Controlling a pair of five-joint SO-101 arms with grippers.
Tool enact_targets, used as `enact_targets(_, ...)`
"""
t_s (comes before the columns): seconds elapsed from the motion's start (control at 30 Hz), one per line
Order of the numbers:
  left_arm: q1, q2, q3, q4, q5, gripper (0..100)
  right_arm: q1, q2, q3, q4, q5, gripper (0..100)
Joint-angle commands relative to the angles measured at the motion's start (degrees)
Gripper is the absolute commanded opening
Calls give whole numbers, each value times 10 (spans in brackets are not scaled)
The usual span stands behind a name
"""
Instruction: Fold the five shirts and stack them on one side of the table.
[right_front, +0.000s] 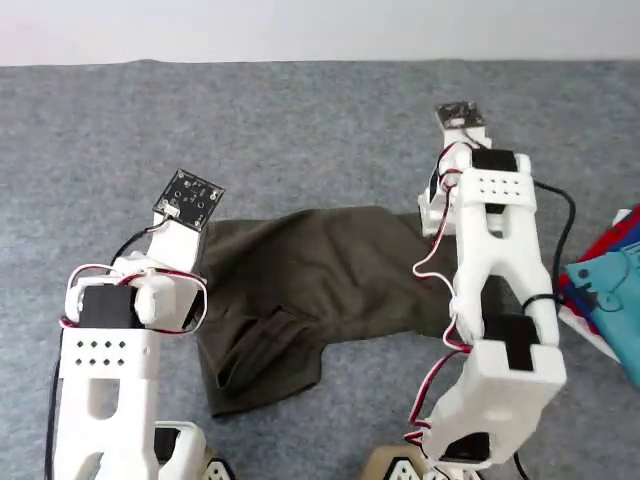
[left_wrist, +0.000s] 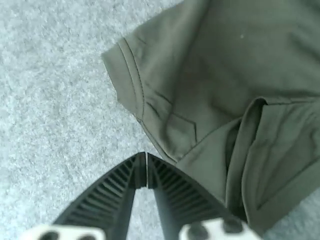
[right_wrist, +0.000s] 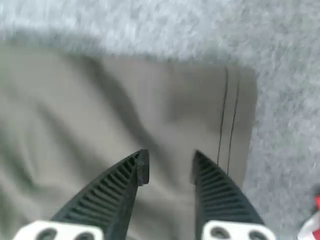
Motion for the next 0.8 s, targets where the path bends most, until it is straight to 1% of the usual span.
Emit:
enact_targets(0.0,-3,-7,7,-40,4,7,-2,31,-84,-8,-15,158)
enact_targets(0.2,-3,-6,37,-72,4,7,34,117,-185,-1,-13,151)
enact_targets(0.33,-3,-6,50,-76,4,7,38,153,-213,2,-12,133)
enact_targets(0.57,-3,-6,50,-73,4,7,39,144,-217,2,-12,136)
enact_targets(0.77,-2,-6,50,-73,4,7,64,124,-217,2,-12,137)
